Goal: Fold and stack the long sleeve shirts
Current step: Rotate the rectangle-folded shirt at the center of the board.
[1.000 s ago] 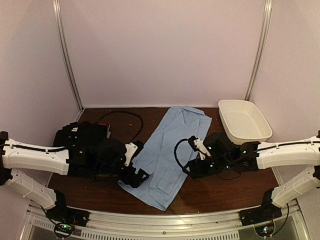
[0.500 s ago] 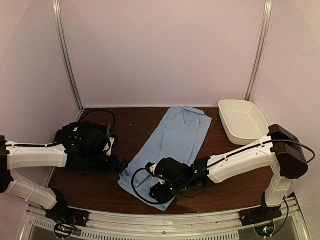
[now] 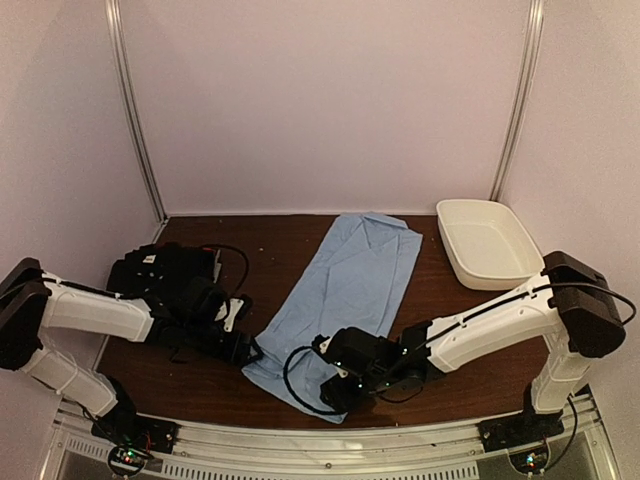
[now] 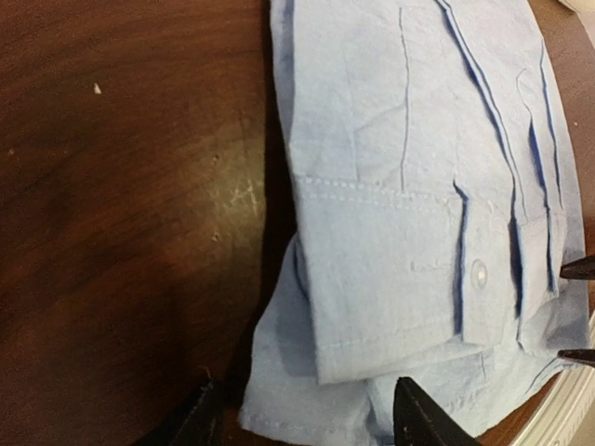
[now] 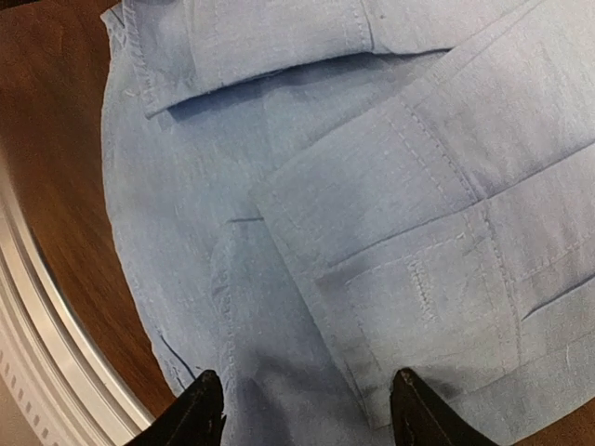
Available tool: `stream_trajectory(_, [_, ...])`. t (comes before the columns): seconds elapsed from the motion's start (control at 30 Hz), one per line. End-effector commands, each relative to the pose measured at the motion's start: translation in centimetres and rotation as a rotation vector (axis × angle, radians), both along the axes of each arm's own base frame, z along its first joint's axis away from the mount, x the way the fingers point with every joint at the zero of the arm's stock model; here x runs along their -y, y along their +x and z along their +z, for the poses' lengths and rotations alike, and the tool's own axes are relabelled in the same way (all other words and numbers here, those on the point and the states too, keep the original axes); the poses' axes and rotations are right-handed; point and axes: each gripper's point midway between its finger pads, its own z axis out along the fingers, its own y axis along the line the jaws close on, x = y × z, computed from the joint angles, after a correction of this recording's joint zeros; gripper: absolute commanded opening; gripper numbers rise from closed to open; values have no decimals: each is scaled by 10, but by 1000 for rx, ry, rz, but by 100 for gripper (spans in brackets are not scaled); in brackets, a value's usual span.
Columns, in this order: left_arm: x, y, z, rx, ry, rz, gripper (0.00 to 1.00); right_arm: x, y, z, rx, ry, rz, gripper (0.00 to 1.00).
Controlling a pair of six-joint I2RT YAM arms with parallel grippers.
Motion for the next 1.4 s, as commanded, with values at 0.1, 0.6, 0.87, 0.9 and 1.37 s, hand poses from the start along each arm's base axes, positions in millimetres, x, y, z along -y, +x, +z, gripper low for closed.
stream_trajectory(0.1, [25, -36, 13, 6, -115, -142, 59, 67, -11, -31, -34, -207, -79, 63])
stream_trajectory(0.6, [37, -37, 81, 321, -180, -197, 91, 96, -29, 16, 105, -219, 10, 67])
stream_trajectory(0.87, [46, -23, 95, 356, -178, -175, 98, 91, -38, -3, 123, -301, 109, 65])
stream_trajectory(0.9, [47, -24, 93, 346, -174, -184, 98, 92, -39, -5, 121, -308, 115, 65])
stream_trajectory(1.37, [59, -37, 83, 363, -255, -286, 97, 110, -43, -24, 96, -369, 124, 15])
